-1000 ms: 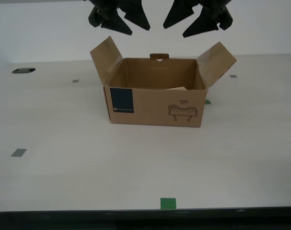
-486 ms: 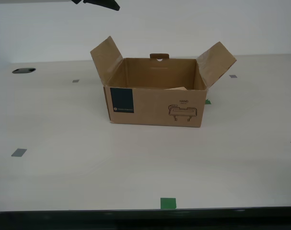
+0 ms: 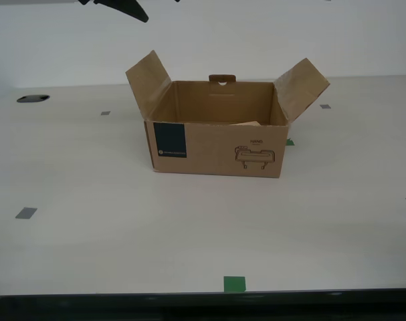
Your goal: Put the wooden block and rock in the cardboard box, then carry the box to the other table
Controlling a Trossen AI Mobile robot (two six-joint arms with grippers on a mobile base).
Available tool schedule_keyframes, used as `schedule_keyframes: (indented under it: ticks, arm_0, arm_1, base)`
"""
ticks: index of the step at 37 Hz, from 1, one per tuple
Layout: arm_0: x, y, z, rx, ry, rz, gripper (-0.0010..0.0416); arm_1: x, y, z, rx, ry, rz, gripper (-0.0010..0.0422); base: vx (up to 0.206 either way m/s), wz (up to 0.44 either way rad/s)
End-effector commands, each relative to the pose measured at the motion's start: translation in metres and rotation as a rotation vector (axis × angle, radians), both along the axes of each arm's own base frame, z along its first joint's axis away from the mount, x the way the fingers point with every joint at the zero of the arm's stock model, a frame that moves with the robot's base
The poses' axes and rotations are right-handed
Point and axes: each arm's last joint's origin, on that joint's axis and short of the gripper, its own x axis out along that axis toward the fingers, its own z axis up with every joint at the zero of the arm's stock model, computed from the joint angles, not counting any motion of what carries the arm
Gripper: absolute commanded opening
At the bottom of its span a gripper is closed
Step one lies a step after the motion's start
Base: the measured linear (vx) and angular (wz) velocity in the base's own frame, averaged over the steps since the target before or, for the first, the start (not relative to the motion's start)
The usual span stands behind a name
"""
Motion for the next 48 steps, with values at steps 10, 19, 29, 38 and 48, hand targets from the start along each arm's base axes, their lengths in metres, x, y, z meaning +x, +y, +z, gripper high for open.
schedule_keyframes:
  ticks: [10, 19, 29, 38, 48]
  arm_0:
    - [0.004, -0.036, -0.007, -0.075, 0.104, -0.201, 0.0384]
    - [0.009, -0.048, -0.009, -0.075, 0.115, -0.252, 0.0387]
    - [0.022, -0.046, -0.023, -0.091, 0.169, -0.244, 0.0387]
    - [0.04, -0.042, -0.041, -0.107, 0.207, -0.239, 0.0387]
    - [0.066, -0.036, -0.07, -0.105, 0.255, -0.223, 0.0387]
  arm_1:
    - [-0.003, 0.009, 0.005, 0.052, 0.06, 0.029, 0.0346]
    - [0.008, 0.007, -0.005, 0.078, 0.032, 0.059, 0.0346]
    - [0.032, 0.007, -0.046, 0.159, 0.112, 0.067, 0.0346]
    - [0.056, 0.018, -0.065, 0.18, 0.136, 0.091, 0.0346]
    - [0.082, 0.015, -0.089, 0.194, 0.169, 0.091, 0.0346]
  base:
    - [0.0, 0.0]
    - [0.0, 0.0]
    - [0.0, 0.0]
    - [0.0, 0.0]
    - [0.0, 0.0]
